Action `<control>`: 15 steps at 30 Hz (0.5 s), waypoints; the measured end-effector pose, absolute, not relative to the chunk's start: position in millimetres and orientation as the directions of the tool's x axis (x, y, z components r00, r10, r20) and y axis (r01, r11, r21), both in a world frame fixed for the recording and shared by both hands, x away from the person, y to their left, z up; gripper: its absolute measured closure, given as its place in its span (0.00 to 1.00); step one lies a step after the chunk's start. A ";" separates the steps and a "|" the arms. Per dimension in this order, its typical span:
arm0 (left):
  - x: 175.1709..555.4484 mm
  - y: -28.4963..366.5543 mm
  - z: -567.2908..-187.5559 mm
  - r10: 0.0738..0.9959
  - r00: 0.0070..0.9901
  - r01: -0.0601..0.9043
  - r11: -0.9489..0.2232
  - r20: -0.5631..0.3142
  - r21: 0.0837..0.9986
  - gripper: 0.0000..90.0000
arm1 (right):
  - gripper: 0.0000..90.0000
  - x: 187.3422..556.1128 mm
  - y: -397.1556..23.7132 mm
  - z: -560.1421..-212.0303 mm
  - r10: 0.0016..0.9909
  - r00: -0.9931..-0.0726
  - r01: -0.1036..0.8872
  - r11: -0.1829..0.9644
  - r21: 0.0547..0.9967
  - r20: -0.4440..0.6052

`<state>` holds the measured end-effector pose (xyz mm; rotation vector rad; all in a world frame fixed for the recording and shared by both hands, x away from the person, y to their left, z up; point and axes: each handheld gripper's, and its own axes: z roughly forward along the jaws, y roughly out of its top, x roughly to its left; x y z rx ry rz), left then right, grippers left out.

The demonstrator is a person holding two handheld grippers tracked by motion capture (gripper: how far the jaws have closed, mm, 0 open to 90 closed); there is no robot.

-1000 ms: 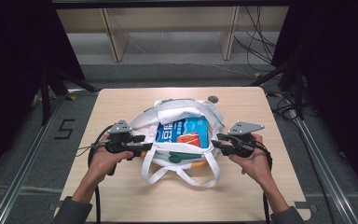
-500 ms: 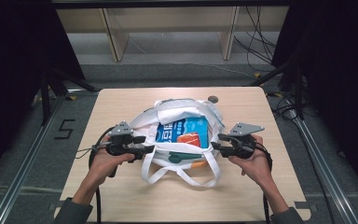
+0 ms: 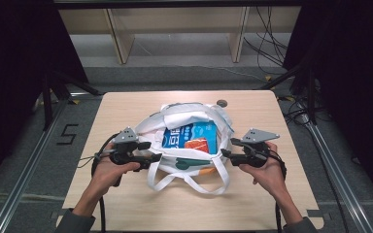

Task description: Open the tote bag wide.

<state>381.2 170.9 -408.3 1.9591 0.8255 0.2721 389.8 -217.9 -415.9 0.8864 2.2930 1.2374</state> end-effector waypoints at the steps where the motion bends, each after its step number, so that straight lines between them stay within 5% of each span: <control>1: 380.8 171.3 -408.3 0.644 0.751 0.435 -0.317 -0.145 0.843 0.39 | 0.48 388.5 -218.2 -415.9 0.700 -0.713 0.353 0.398 0.847 -0.032; 15: 357.8 170.6 -408.9 0.639 0.759 0.416 -0.329 -0.124 0.848 0.36 | 0.44 377.1 -225.3 -418.5 0.708 -0.705 0.358 0.395 0.846 -0.032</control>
